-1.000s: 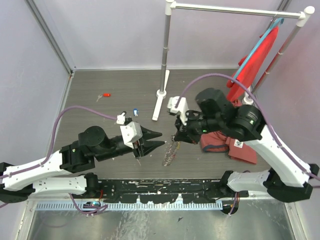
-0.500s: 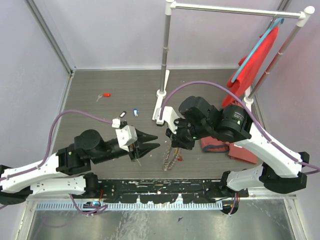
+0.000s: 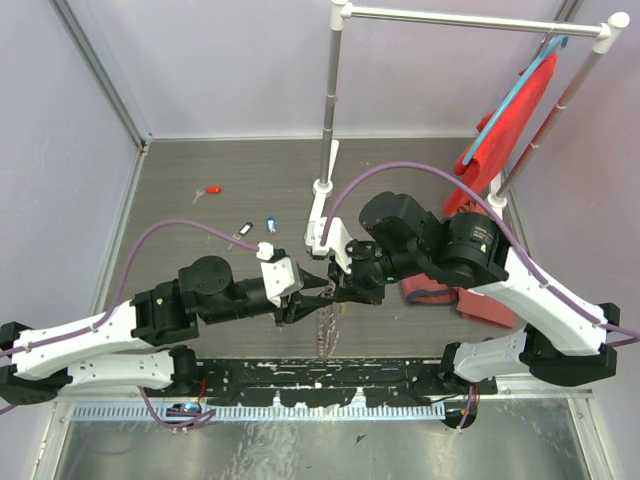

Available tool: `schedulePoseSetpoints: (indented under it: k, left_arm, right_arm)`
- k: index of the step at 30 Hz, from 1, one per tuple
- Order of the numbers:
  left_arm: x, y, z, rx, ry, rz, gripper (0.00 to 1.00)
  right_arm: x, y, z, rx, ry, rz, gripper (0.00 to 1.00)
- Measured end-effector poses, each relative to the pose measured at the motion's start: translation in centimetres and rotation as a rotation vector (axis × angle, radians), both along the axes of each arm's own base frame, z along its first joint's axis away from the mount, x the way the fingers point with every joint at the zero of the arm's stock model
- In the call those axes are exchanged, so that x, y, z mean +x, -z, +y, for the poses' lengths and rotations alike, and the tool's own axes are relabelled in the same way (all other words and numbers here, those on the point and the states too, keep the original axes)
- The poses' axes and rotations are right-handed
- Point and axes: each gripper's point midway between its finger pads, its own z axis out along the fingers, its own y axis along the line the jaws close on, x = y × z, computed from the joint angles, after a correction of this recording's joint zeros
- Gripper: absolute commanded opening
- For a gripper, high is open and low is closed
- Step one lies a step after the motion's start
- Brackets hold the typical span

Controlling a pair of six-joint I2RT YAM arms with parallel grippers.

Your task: Put the keys on the keyring

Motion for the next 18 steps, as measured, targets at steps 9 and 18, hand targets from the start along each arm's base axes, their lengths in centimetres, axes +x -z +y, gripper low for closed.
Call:
schedulePoseSetpoints:
  k: [9, 18]
  left_arm:
    - [-0.18, -0.11, -0.18, 0.003, 0.015, -0.006, 0.31]
    - [-0.38, 0.12, -0.49, 0.019, 0.031, -0.003, 0.18]
  right_arm:
    - [-0.08, -0.38, 0.03, 0.018, -0.010, -0.011, 0.01]
    - [-0.02, -0.17, 0.02, 0.012, -0.010, -0.012, 0.01]
